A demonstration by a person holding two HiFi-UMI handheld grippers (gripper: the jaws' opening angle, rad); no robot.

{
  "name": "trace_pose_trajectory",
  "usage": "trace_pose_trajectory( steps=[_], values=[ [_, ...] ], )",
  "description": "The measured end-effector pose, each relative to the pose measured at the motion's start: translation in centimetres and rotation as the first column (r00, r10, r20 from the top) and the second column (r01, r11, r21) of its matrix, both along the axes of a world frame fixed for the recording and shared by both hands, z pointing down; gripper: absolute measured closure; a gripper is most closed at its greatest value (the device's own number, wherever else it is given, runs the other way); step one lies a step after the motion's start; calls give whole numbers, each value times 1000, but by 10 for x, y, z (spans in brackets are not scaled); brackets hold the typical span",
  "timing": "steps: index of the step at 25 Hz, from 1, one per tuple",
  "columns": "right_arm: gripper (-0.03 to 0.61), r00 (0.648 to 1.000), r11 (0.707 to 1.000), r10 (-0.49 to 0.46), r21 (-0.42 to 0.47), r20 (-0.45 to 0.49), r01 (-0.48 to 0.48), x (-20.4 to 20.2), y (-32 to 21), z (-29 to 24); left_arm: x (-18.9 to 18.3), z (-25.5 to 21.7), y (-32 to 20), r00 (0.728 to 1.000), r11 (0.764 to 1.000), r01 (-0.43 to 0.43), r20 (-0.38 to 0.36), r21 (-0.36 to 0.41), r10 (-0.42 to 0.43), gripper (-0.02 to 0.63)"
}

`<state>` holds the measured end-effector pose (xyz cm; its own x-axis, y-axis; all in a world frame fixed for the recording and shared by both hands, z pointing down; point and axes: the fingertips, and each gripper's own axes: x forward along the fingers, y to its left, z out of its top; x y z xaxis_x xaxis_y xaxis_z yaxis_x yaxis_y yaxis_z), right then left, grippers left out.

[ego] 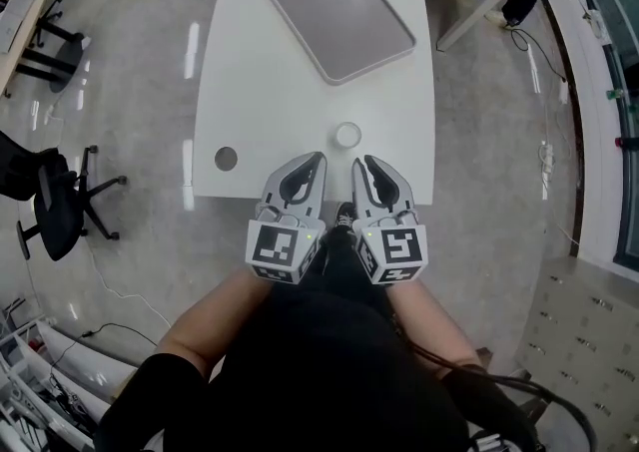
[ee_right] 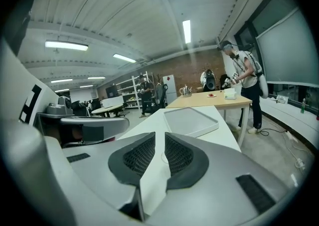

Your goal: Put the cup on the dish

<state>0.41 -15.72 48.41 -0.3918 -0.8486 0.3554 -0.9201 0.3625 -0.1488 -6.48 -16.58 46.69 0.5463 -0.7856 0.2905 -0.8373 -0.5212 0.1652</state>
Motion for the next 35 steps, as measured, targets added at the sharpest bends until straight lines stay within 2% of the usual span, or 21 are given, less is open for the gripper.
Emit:
trace_pose_trajectory(
  steps=[2,4,9,12,23,35],
  values=[
    [538,1000,999,-25,-30,-6,24,-3,-10,14,1,10,-9,1000,1000,-6,1,1,6,609],
    [420,998,996,-58,-63,-12,57,-6,-18,29,3,19,-16,1000,1000,8,0,-12,-8,609],
    [353,994,987,-99,-132,-45,92,-5,-35,65,2,44,-34,999,997,46,24,-58,-45,609],
    [336,993,982,-108,-164,-55,98,-4,-42,87,3,64,-37,999,998,35,37,-59,-32,609],
    [325,984,968,-159,-210,-84,139,-16,-71,139,-8,113,-62,994,985,104,50,-141,-98,609],
    [327,980,961,-181,-227,-86,157,-18,-81,151,-7,130,-79,995,984,98,48,-152,-92,609]
  ],
)
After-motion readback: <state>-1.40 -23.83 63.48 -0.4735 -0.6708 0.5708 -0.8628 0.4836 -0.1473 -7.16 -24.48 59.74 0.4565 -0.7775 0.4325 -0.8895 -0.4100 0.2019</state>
